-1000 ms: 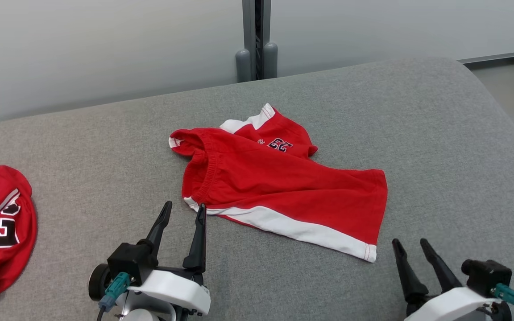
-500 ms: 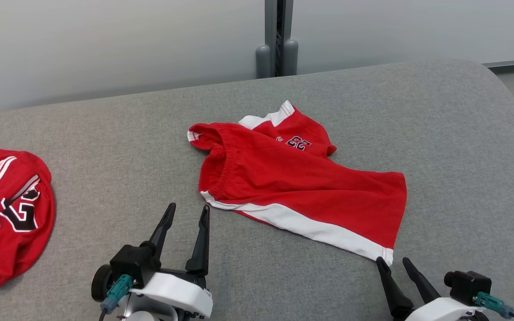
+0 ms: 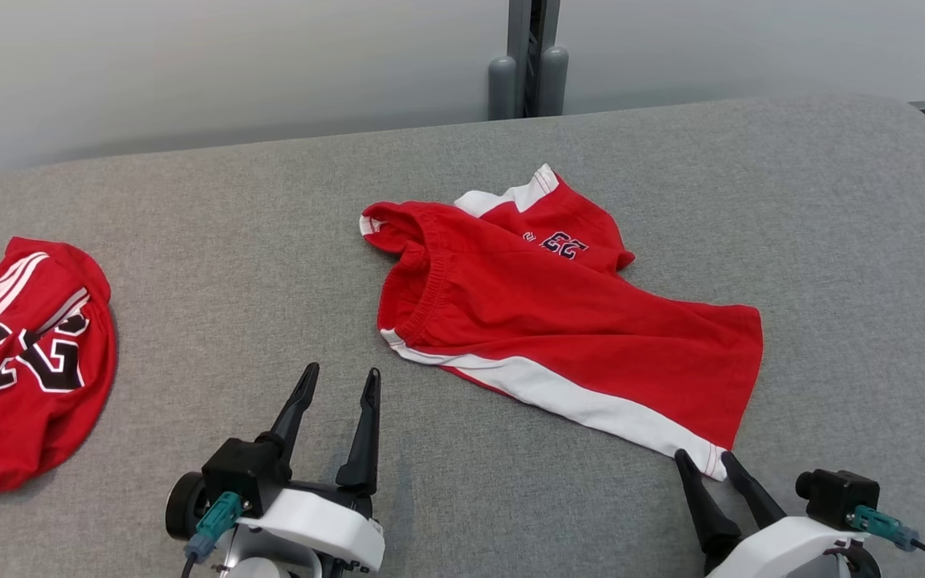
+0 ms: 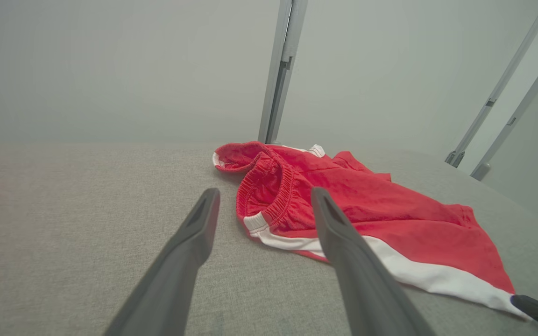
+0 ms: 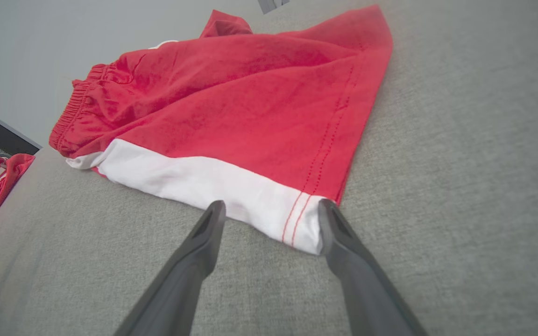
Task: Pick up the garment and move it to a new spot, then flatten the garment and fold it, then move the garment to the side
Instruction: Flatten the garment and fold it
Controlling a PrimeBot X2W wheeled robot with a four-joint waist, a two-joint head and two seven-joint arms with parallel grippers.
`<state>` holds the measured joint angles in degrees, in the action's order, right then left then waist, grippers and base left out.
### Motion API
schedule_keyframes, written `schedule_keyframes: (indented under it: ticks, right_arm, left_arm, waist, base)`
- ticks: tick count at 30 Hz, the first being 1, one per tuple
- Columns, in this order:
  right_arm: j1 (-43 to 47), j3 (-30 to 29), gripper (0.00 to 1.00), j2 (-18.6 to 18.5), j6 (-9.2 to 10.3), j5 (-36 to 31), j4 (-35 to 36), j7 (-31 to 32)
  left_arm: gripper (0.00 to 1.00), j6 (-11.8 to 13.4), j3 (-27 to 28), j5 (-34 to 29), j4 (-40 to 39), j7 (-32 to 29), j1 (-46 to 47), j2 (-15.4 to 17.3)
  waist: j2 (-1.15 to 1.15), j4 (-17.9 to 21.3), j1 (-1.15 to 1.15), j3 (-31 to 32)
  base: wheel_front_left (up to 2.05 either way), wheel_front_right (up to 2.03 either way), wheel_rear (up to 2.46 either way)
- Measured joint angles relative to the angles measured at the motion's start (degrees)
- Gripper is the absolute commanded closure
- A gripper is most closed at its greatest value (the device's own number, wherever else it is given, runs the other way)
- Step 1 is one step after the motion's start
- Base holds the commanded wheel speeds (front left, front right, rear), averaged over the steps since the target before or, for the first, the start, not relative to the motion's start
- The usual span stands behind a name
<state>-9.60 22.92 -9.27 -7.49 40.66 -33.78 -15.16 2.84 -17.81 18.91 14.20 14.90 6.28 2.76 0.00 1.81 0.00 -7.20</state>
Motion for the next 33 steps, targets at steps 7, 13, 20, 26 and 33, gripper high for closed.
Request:
schedule_keyframes:
  ticks: [7, 13, 20, 26, 33]
  right_arm:
    - [-1.29, 1.26, 1.00, -0.26, 0.00, 0.23, -2.02, -0.02]
    - [-1.77, 0.27, 1.00, -0.57, 0.00, -1.86, -1.72, 0.00]
    - [-2.22, -1.53, 1.00, -1.05, 0.00, -5.77, 1.53, 0.00]
    - [-2.13, -2.50, 1.00, -0.33, 0.00, -7.20, 5.45, -0.01]
    - [-0.63, -9.01, 1.00, 1.65, 0.00, -12.93, 16.94, -0.01]
  left_arm:
    - [0.00, 0.25, -0.47, 0.29, 0.01, 0.00, 0.71, -0.01]
    - [0.00, 0.33, 0.12, 0.27, 0.01, 0.00, 0.87, 0.00]
    - [0.00, -0.07, 0.76, -0.69, 1.10, 0.00, 3.15, -0.02]
    - [0.00, -0.19, 1.76, -0.69, 1.52, 0.00, 4.73, -0.02]
    - [0.00, -0.16, 2.72, -0.46, 1.16, 0.00, 4.37, -0.01]
  waist:
    - [0.00, -0.57, 0.00, -0.62]
    - [0.00, 0.01, 0.00, -0.76]
    - [0.00, 2.46, 0.00, -1.07]
    - [0.00, 4.50, 0.00, -1.27]
    - [0.00, 5.96, 0.00, -0.73]
  base:
    - [0.00, 0.00, 0.00]
    - [0.00, 0.00, 0.00]
    - [0.00, 0.00, 0.00]
    - [0.00, 0.00, 0.00]
    - [0.00, 0.00, 0.00]
